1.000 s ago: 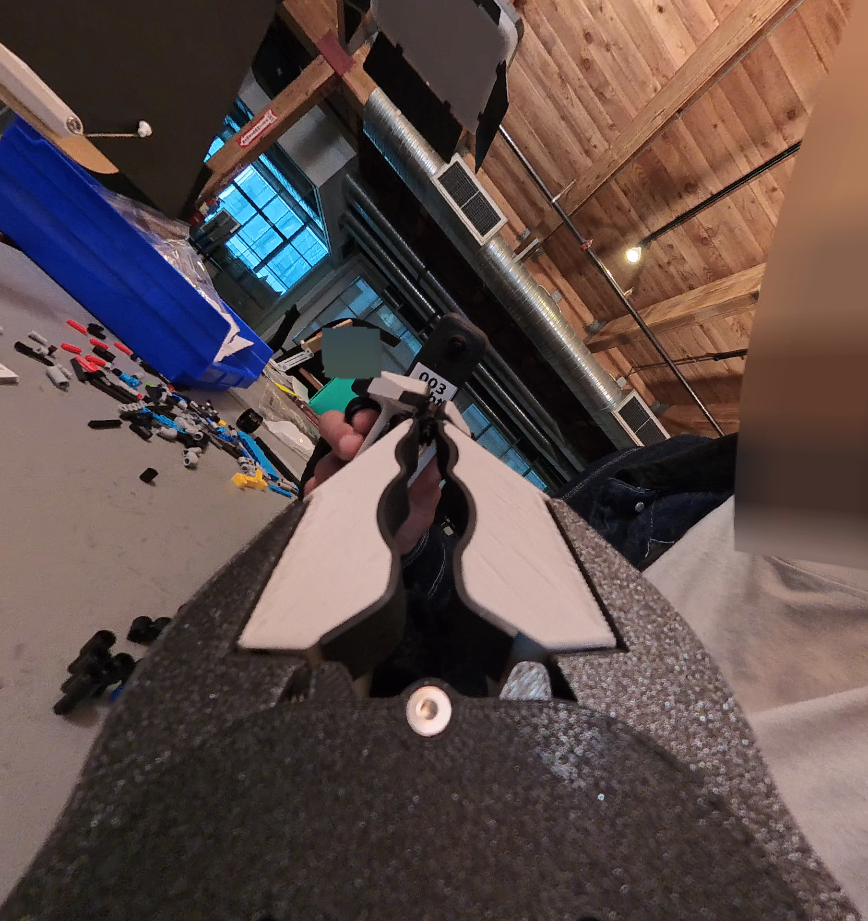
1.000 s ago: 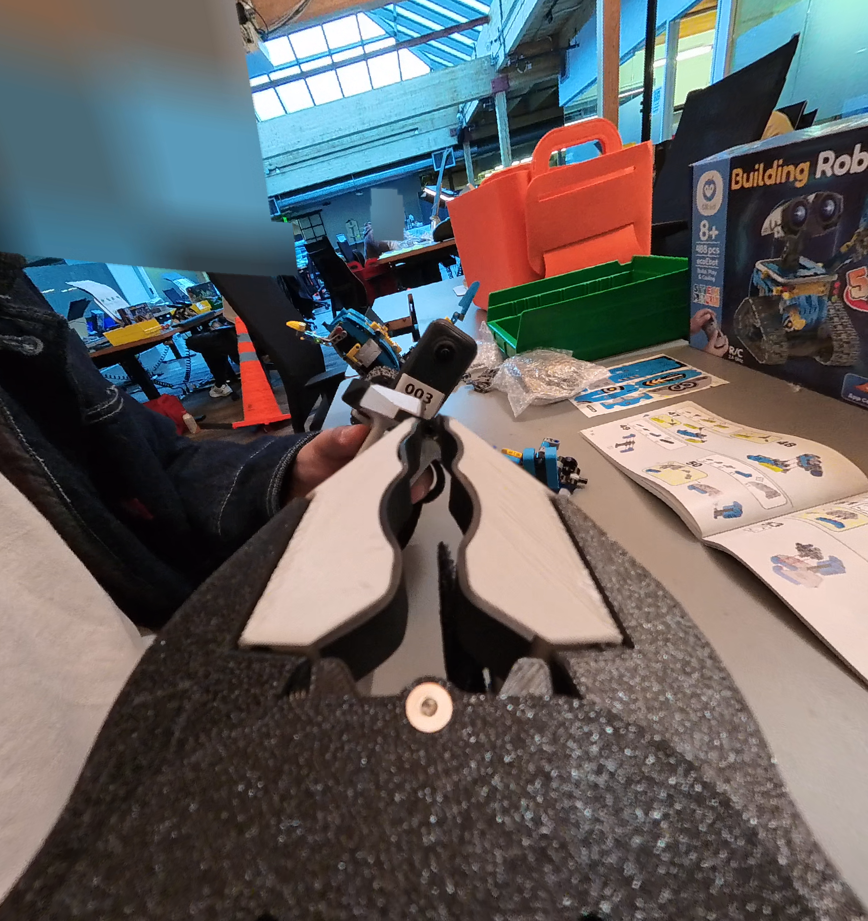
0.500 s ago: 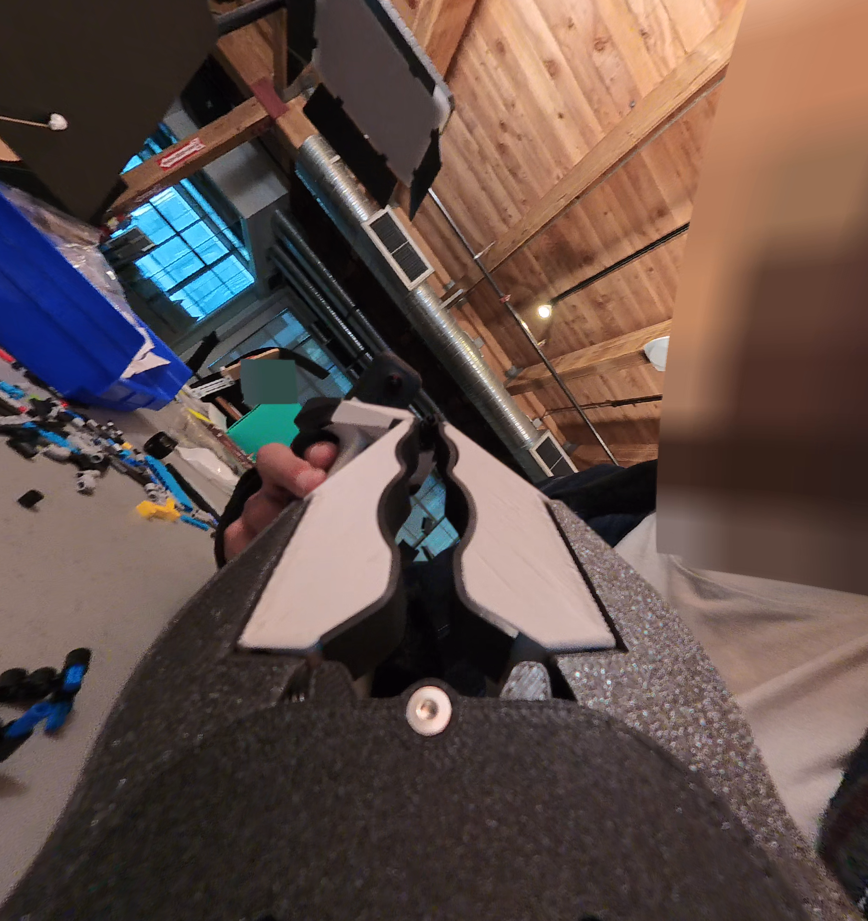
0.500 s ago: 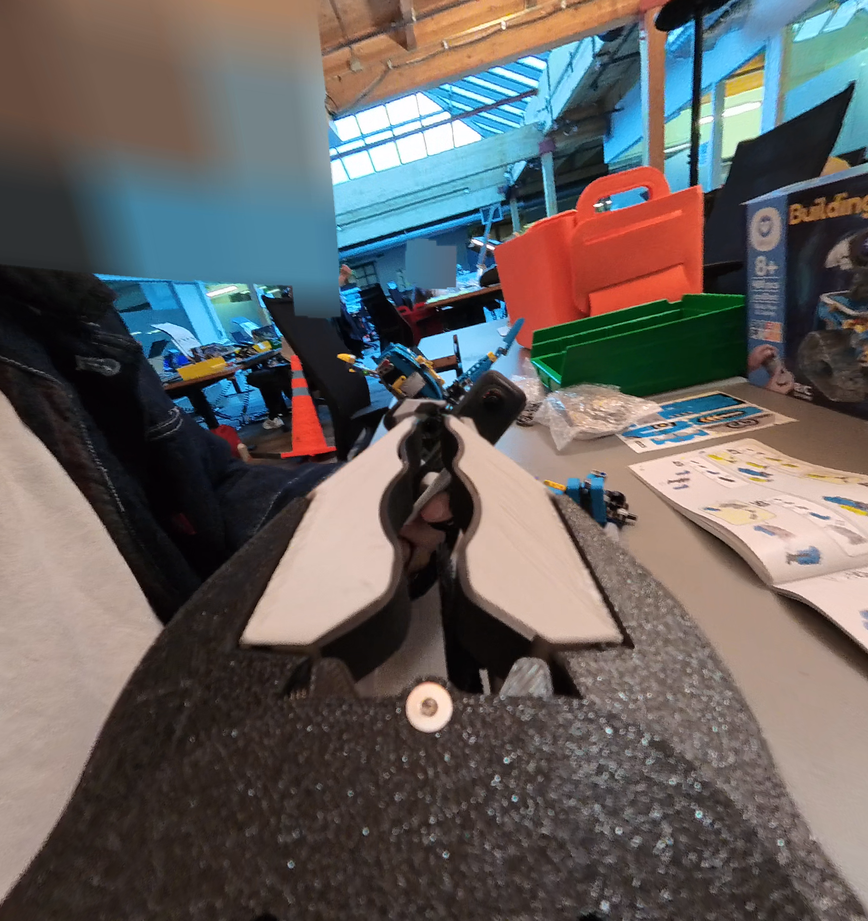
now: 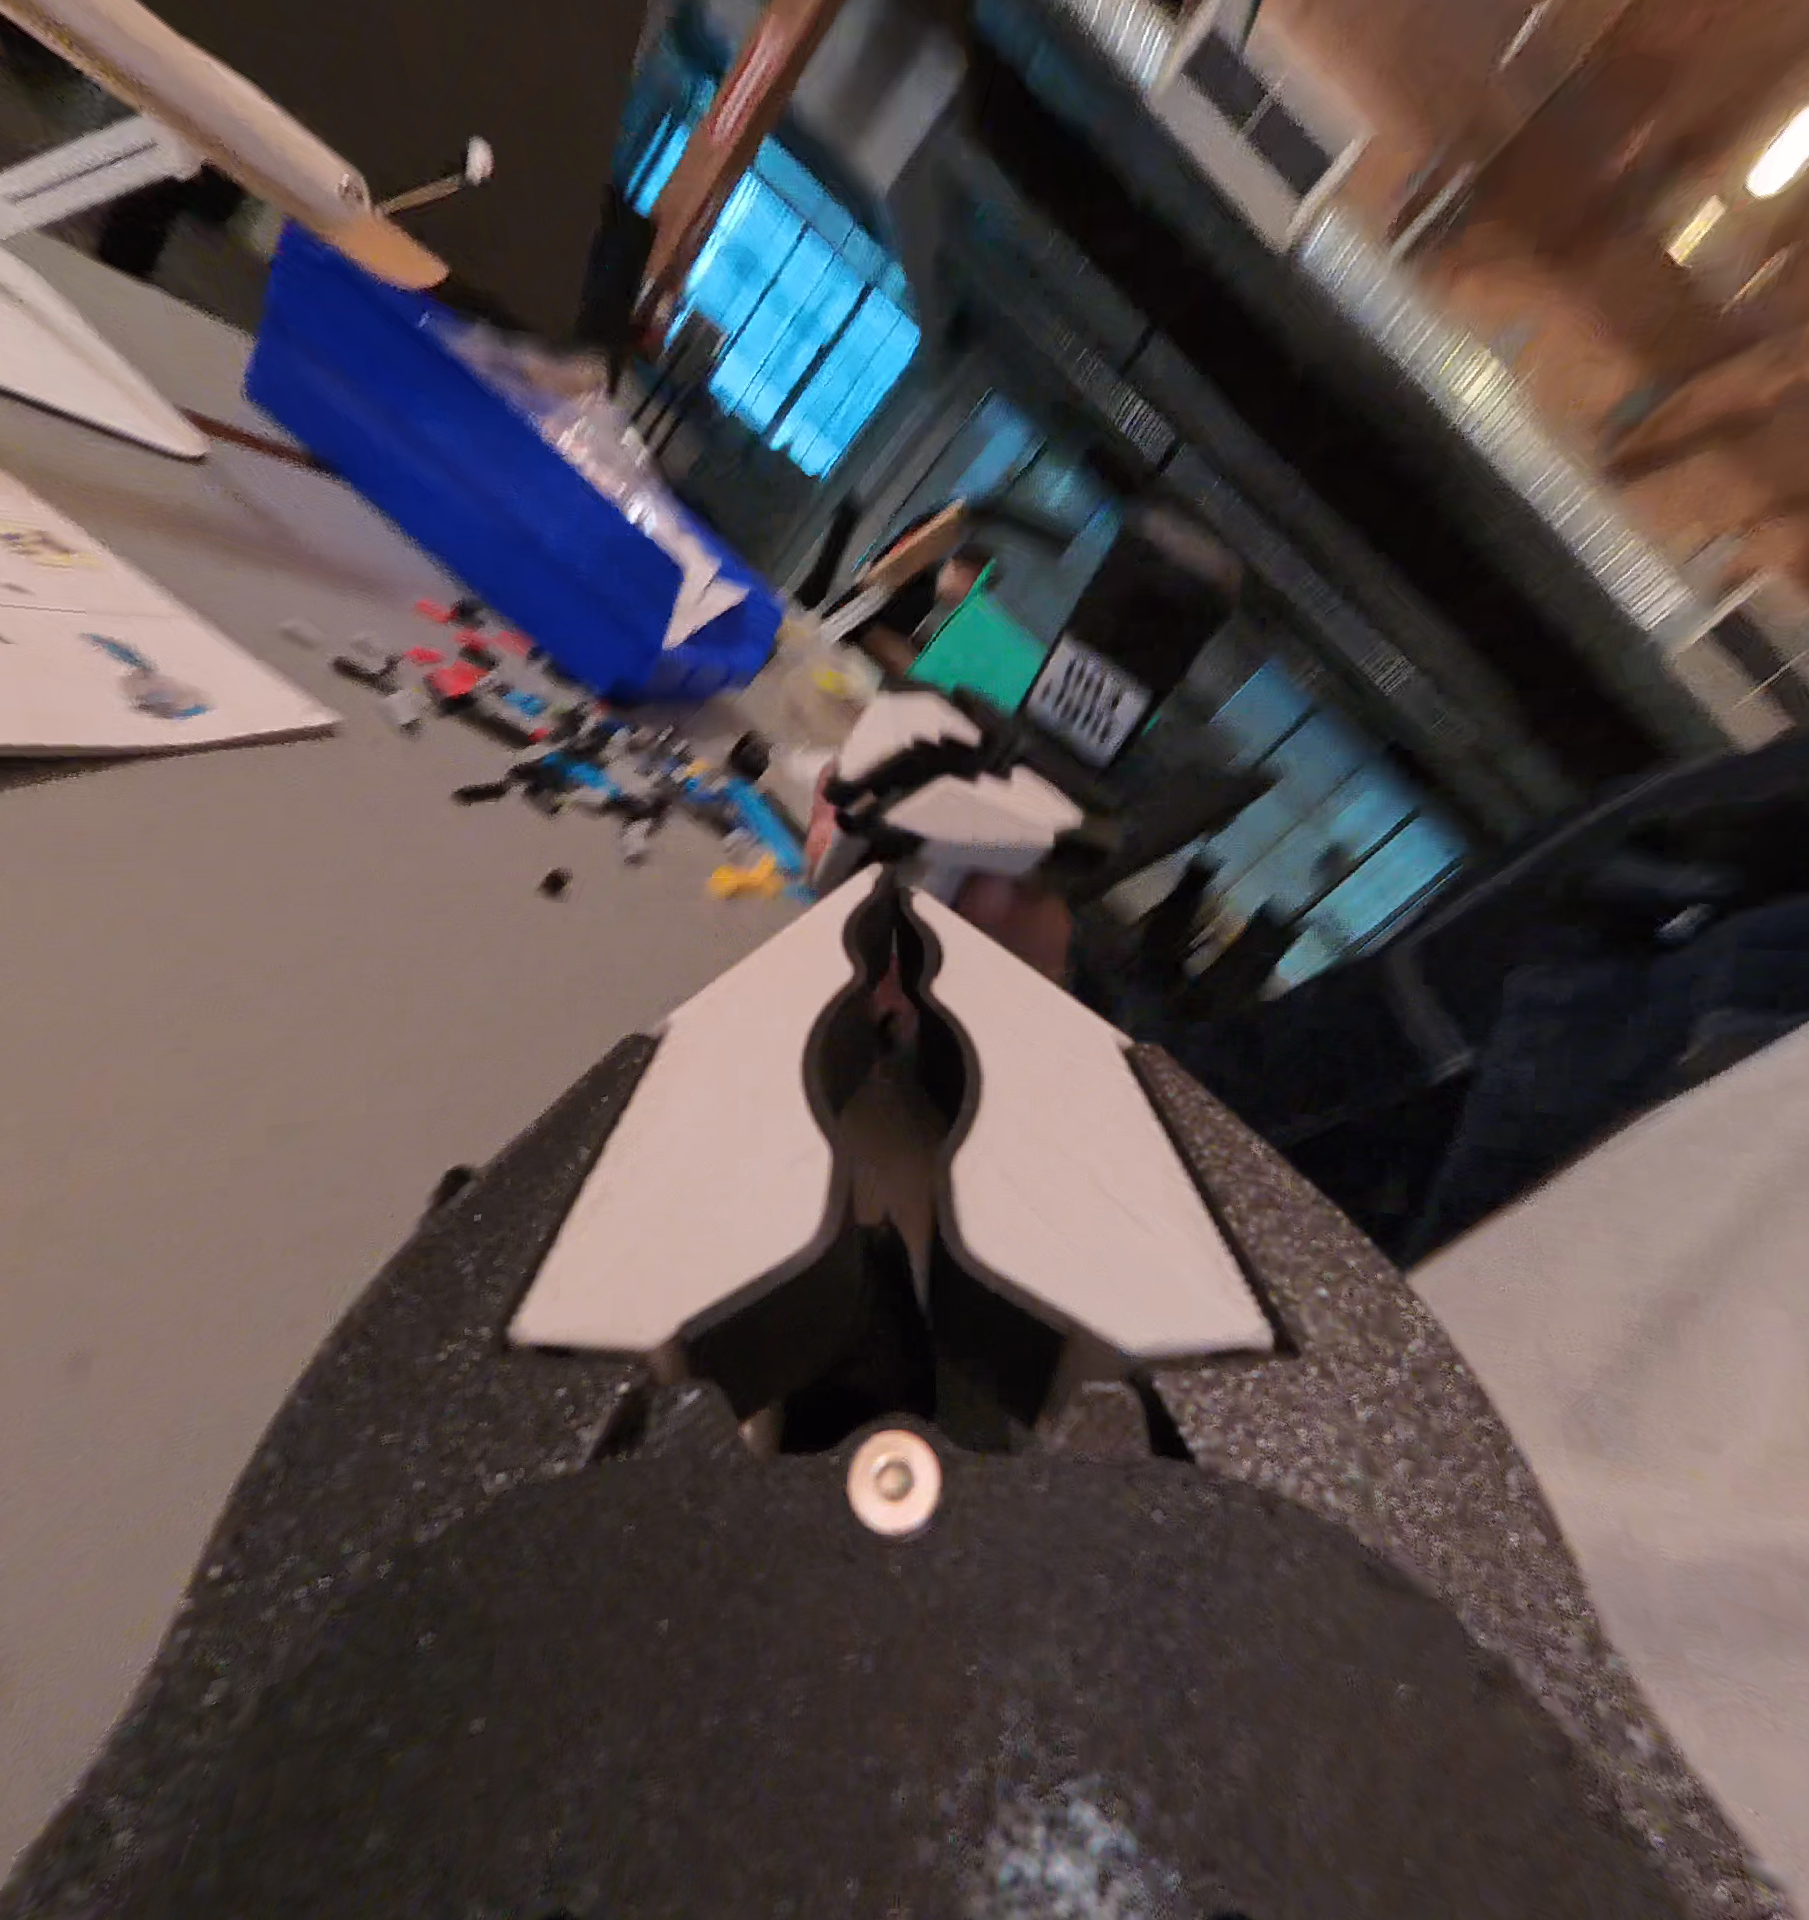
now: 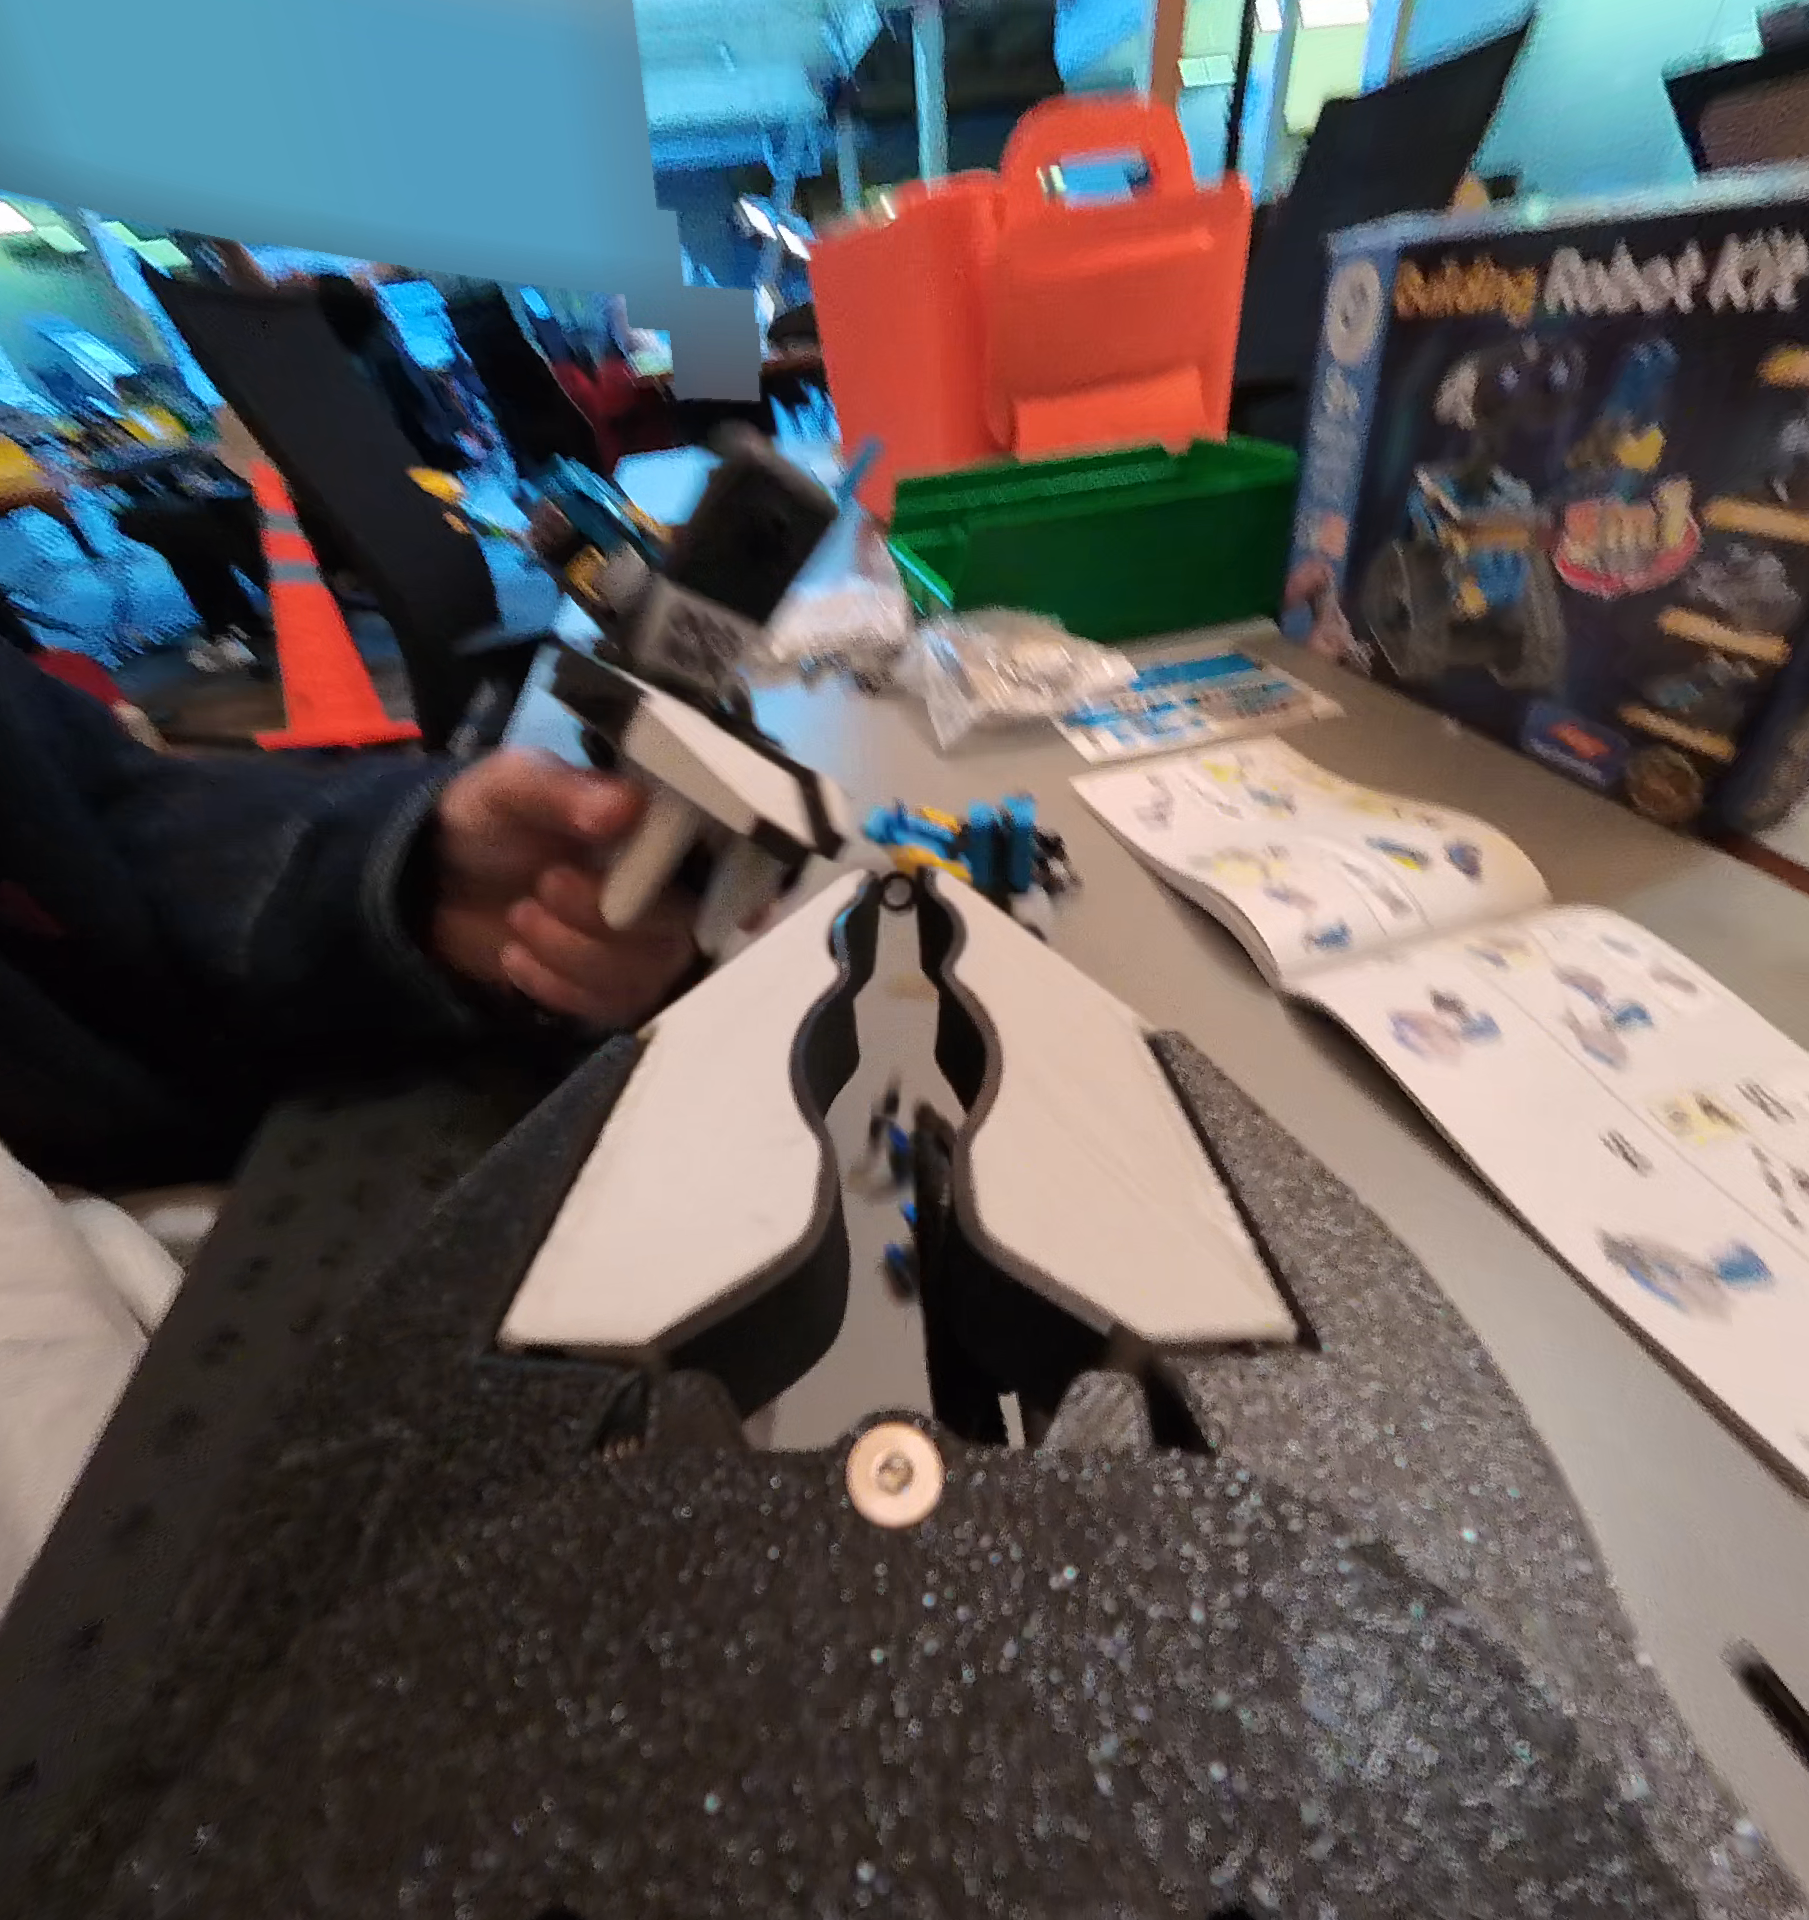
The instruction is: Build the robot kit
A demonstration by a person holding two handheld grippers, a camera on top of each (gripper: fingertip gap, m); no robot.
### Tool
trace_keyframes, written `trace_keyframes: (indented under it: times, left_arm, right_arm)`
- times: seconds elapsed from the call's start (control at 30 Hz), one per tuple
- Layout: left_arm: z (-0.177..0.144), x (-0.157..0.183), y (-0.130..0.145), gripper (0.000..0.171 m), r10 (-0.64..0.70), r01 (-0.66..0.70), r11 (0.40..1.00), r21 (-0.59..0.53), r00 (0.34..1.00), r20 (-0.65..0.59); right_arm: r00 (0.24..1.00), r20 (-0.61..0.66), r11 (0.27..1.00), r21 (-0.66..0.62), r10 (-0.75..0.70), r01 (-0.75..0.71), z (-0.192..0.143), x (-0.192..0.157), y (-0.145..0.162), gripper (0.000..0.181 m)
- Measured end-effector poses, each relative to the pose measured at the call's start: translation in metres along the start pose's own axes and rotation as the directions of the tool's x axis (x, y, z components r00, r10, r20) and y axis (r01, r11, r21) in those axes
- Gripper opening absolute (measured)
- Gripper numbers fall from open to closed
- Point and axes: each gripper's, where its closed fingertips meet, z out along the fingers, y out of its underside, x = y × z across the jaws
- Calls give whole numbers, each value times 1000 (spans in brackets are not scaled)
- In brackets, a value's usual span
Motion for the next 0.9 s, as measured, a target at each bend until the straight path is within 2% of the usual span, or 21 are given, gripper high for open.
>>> trace_keyframes:
  times: [0.07, 0.17, 0.23, 0.37, 0.53, 0.6, 0.67, 0.7, 0.73, 0.77, 0.8, 0.87, 0.9]
  left_arm:
    - [-8, -9, 15, 0, 148, -131, 980, -147, 982, 113]
    - [-34, -32, 32, 0, 333, -230, 916, -329, 894, 300]
    - [-47, -40, 31, 1, 409, -269, 888, -372, 832, 375]
    - [-60, -55, 27, 17, 486, -270, 847, -458, 743, 461]
    - [-76, -57, -8, 25, 658, -344, 726, -595, 600, 455]
    - [-95, -65, -32, 25, 735, -351, 653, -671, 509, 448]
    - [-115, -78, -60, 25, 771, -339, 620, -708, 433, 467]
    - [-122, -87, -71, 24, 765, -317, 627, -712, 424, 485]
    - [-129, -100, -76, 25, 741, -264, 646, -716, 443, 505]
    - [-134, -113, -75, 25, 715, -200, 655, -729, 476, 512]
    - [-134, -125, -74, 25, 709, -170, 638, -751, 509, 488]
    - [-129, -142, -66, 23, 759, -223, 515, -828, 567, 319]
    - [-129, -152, -67, 23, 776, -240, 466, -852, 574, 263]
  right_arm:
    - [998, -39, 993, -113, 40, -44, -13, 13, 23, 7]
    - [987, -144, 981, -170, 67, -91, -32, 20, 47, 6]
    - [980, -191, 976, -191, 64, -101, -37, 19, 59, 6]
    - [983, -182, 975, -208, 37, -76, -34, 13, 60, 6]
    - [987, -157, 974, -217, 29, -63, -33, 9, 62, 6]
    - [987, -158, 973, -228, 1, -38, -33, 9, 62, 6]
    - [986, -164, 970, -241, -28, -13, -34, 9, 62, 7]
    - [985, -167, 972, -237, -42, 1, -35, 8, 60, 7]
    - [986, -163, 974, -228, -44, 6, -36, 7, 58, 6]
    - [987, -157, 975, -221, -39, 3, -36, 6, 57, 6]
    - [988, -153, 976, -217, -33, -1, -37, 6, 56, 6]
    - [988, -150, 978, -208, -31, 0, -38, 6, 54, 6]
    - [989, -147, 979, -204, -25, -5, -39, 6, 54, 7]
